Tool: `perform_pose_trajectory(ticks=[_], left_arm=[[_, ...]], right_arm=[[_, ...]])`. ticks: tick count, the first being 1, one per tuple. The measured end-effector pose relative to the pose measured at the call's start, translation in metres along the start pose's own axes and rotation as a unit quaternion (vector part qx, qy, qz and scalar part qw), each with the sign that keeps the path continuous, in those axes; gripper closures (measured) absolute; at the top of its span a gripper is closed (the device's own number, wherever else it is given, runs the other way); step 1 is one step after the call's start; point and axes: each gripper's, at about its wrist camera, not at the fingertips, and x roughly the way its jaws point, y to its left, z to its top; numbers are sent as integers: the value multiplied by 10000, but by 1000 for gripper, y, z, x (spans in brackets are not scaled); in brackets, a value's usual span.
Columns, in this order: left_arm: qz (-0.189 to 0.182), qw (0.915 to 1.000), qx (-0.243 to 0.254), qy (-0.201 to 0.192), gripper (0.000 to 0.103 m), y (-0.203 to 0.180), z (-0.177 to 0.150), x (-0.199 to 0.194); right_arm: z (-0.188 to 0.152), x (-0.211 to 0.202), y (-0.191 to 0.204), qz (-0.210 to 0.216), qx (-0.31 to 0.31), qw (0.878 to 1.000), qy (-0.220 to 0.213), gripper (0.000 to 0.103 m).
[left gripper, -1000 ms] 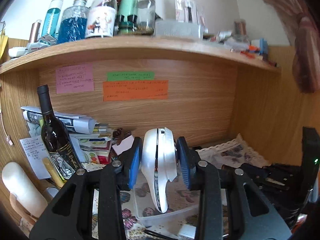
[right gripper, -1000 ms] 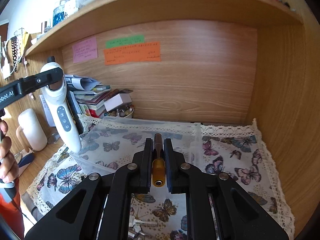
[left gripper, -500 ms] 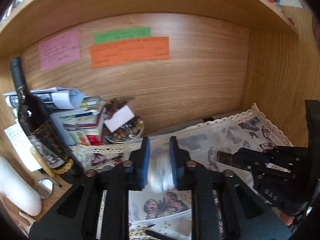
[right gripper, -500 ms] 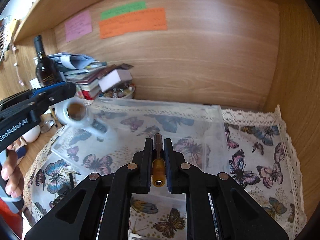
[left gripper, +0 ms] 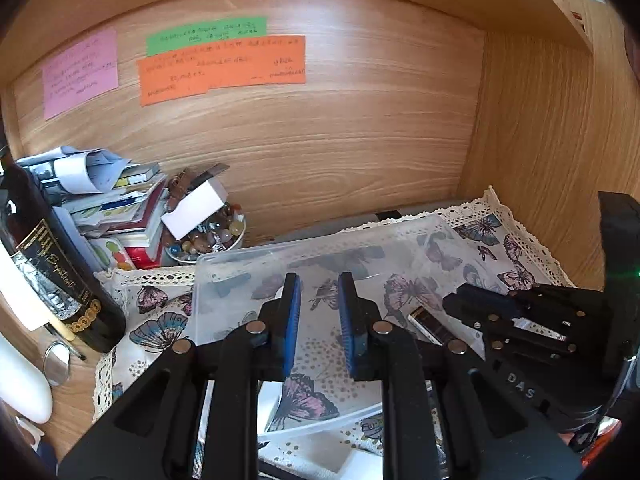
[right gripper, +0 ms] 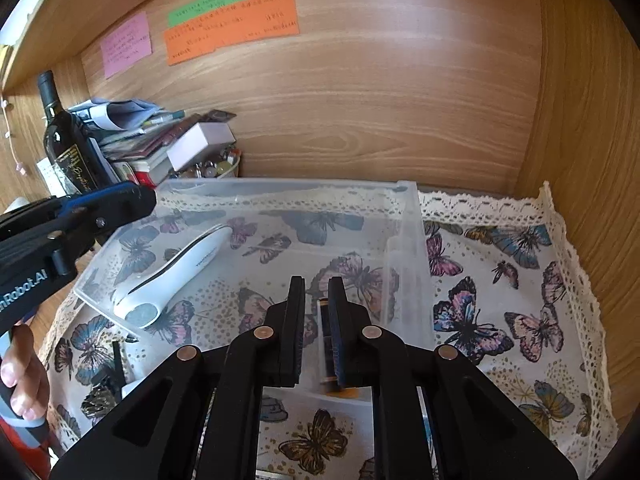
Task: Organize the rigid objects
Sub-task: 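Carry the brown tube and white shaver into the clear box and open both tools, then grasp the white charger plug with the right tool while the left tool grasps the dark round trinket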
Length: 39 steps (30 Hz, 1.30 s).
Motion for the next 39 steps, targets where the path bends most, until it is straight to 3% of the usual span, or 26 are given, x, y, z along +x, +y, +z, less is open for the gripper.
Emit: perform_pose_trajectory(ticks=[2, 7, 15, 19, 32, 36, 39], left_arm=[[28, 10000, -32, -56, 79, 3, 0, -7], [103, 9995, -131, -267, 55, 11, -2, -27], [291, 9983, -254, -441, 15, 27, -18, -62], [289, 9987, -310, -283, 7, 37, -34, -73], [164, 9963, -555, 638, 6, 46, -106, -56], [57, 9938, -626, 914, 24, 45, -122, -47], [-67, 9926, -627, 1035, 32, 43, -130, -43]], right_arm=[[1, -9, 3, 42, -35, 9999, -106, 80], [2, -32, 12, 46, -151, 9990, -407, 59], [-7, -64, 31, 192, -301, 9973, -637, 47], [-17, -67, 41, 296, -322, 9976, -541, 46], [-50, -46, 68, 537, -416, 9977, 92, 46], [-57, -40, 73, 560, -453, 9971, 263, 46], [-59, -34, 76, 607, -477, 9963, 379, 46]])
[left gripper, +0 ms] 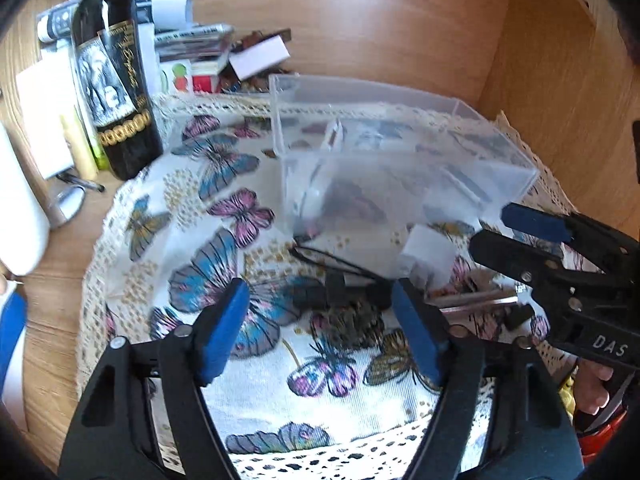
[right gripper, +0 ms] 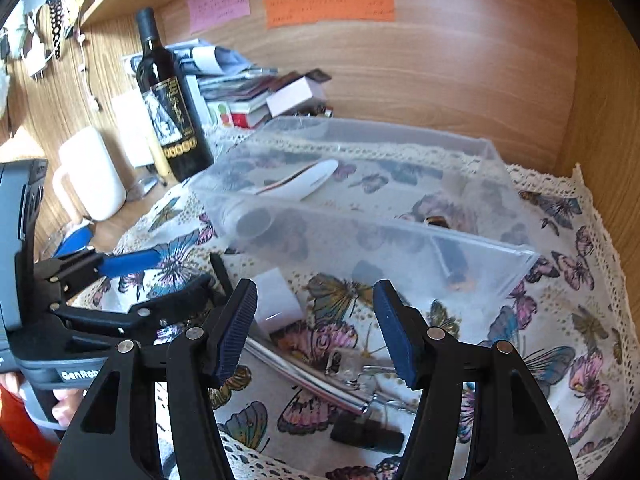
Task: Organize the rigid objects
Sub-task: 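Grasp the white charger plug with the right tool while the left tool grasps the dark round trinket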
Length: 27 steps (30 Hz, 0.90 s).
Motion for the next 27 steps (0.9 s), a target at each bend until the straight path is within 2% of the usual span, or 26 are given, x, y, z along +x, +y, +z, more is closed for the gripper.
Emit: perform_pose_trajectory(ticks=[3, 6, 7, 9, 12, 16, 21, 27], left_arm=[[-52, 9999, 50, 89, 41, -2, -5, 3], [-139, 9996, 17, 244, 58, -3, -8, 10], [-162, 9995, -4, 278, 65, -2, -9, 12], [-146, 9995, -42, 283, 71, -1, -10, 14], [-144, 9996, -57, 227, 71, 0, -9, 12], [-47, 9999, -30, 110, 71, 0, -9, 6], [29, 9999, -34, -129, 71, -2, -3, -9], [93, 9986, 14, -514, 71, -7, 13, -27]], right_arm=[[-1, 8, 5, 76, -69, 9999, 134, 46], [0, 17, 11, 178, -136, 9994, 247, 47], [0, 20, 13, 186, -149, 9993, 285, 51], [0, 27, 14, 225, -155, 9989, 377, 58], [0, 32, 14, 387, -114, 9981, 475, 67], [0, 31, 16, 369, -159, 9983, 420, 72], [0, 24, 13, 326, -94, 9990, 302, 75], [5, 3, 9, 228, -107, 9997, -40, 75]])
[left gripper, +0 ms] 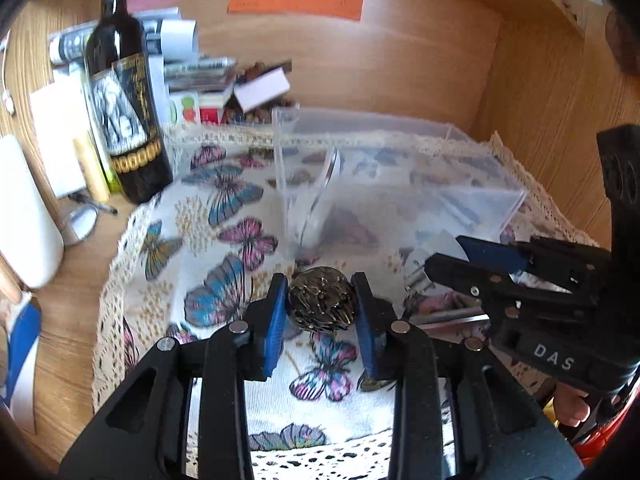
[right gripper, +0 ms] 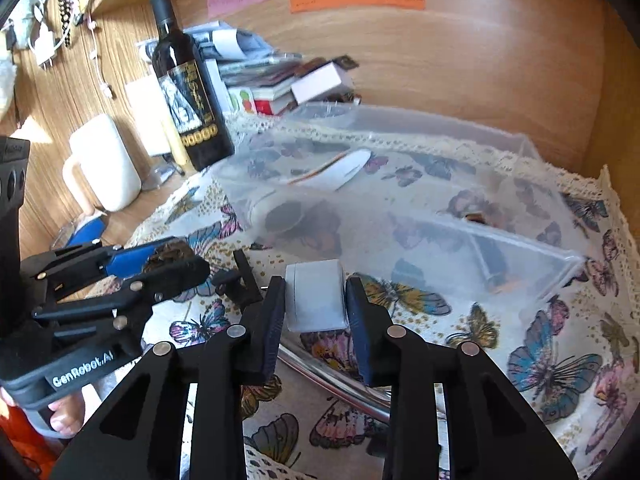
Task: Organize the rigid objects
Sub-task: 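Grasp the white charger plug with the right tool while the left tool grasps the dark round trinket, then lower the plug and trinket into the clear box and open both tools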
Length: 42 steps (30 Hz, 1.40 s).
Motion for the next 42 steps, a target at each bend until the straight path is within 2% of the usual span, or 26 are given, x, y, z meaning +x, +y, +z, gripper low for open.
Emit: perform_pose_trajectory(ticks=[10, 22, 29, 42], left_arm=[[36, 9986, 191, -485, 71, -20, 38, -8], [110, 9958, 324, -850, 71, -41, 83, -1], [100, 9973, 300, -661, 71, -46, 99, 28], [36, 9993, 359, 48, 71, -50, 91, 87]], right_arm=[[22, -38, -20, -297, 96, 9972, -678, 75], [45, -54, -49, -595, 154, 9921, -1095, 75], [50, -35, -69, -638, 306, 9930, -946, 75], [49, 11, -89, -830, 490, 9945, -415, 75]])
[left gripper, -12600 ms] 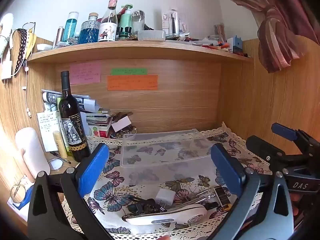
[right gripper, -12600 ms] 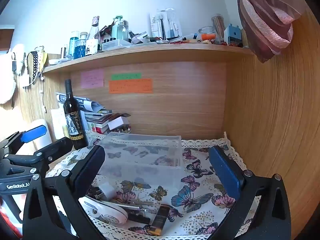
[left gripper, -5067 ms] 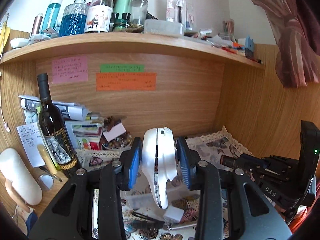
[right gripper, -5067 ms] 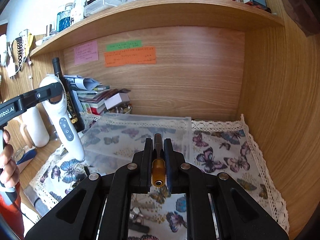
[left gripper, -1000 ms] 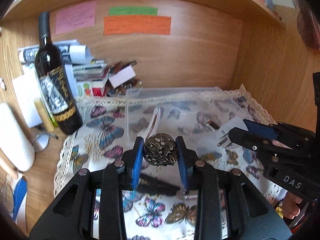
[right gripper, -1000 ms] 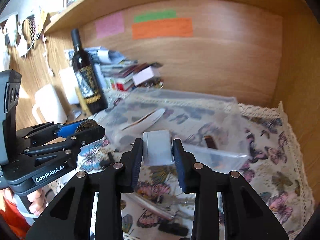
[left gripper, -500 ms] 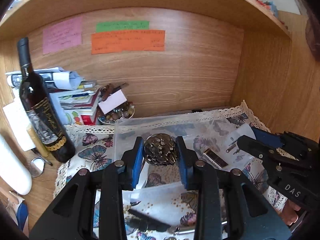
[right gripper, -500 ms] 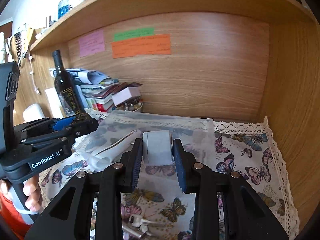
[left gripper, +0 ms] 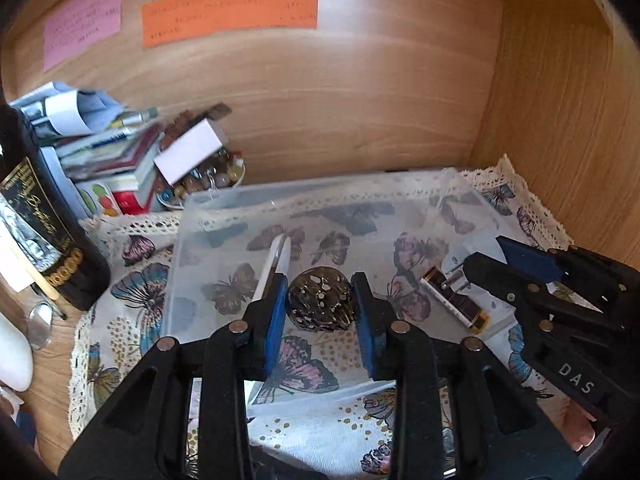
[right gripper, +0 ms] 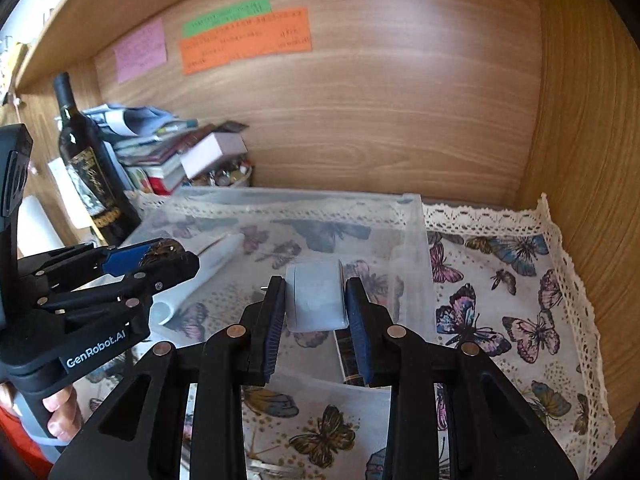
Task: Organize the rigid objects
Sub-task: 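Lower the plug and trinket into the clear box and open both tools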
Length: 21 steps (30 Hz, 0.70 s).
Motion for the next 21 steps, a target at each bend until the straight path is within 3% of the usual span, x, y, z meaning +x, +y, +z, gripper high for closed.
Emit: perform_pose_trajectory(ticks=[14, 17, 21], left_arm=[[-51, 9998, -114, 157, 71, 5, -1, 12], [-71, 9998, -137, 113, 67, 6, 1, 7], [-62, 9999, -132, -77, 56, 7, 2, -9]], right_arm=[[-1, 13, 9, -208, -202, 9995, 114, 74], [1, 8, 9, -208, -199, 9996, 69, 73], [4, -6, 10, -223, -190, 9995, -87, 64]])
